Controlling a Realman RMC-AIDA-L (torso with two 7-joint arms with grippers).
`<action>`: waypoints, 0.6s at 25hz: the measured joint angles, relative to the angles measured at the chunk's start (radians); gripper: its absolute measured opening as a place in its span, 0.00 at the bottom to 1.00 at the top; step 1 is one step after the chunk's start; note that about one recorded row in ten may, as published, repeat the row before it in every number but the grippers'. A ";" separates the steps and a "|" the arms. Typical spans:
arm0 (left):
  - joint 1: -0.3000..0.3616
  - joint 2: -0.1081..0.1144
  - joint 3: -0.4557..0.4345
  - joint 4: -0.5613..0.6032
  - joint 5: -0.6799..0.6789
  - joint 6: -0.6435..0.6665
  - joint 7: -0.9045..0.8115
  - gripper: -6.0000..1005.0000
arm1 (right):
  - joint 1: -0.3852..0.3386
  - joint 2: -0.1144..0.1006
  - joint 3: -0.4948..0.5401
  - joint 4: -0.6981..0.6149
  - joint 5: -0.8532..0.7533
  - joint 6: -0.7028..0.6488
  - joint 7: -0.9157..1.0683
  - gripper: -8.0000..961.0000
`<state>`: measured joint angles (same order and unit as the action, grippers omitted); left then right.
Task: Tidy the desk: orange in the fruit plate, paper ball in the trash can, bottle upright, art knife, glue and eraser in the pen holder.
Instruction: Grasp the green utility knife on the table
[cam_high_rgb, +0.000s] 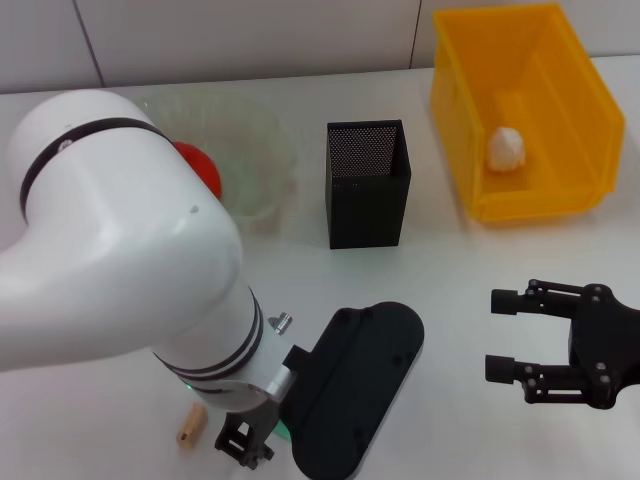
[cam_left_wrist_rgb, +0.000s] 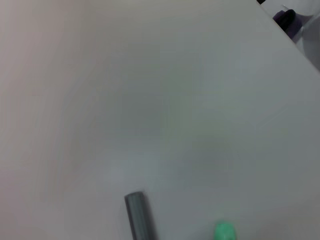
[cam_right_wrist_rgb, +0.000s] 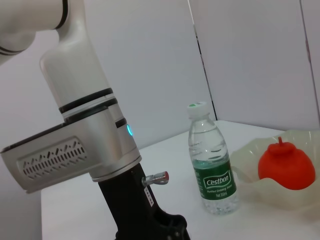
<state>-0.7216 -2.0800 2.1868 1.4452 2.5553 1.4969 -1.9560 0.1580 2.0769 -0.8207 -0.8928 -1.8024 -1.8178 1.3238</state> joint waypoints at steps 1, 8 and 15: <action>-0.001 0.000 0.002 -0.006 0.000 0.000 -0.004 0.62 | 0.000 0.000 0.000 0.000 0.000 0.000 0.000 0.81; -0.006 0.000 0.004 -0.012 0.000 -0.002 -0.006 0.59 | 0.000 0.000 0.000 0.000 0.000 -0.001 0.000 0.81; -0.017 0.000 0.007 -0.021 0.002 -0.003 -0.016 0.56 | 0.004 0.000 0.000 0.000 0.000 -0.002 0.000 0.81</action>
<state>-0.7387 -2.0800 2.1938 1.4240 2.5570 1.4941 -1.9723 0.1617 2.0770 -0.8207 -0.8928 -1.8023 -1.8194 1.3239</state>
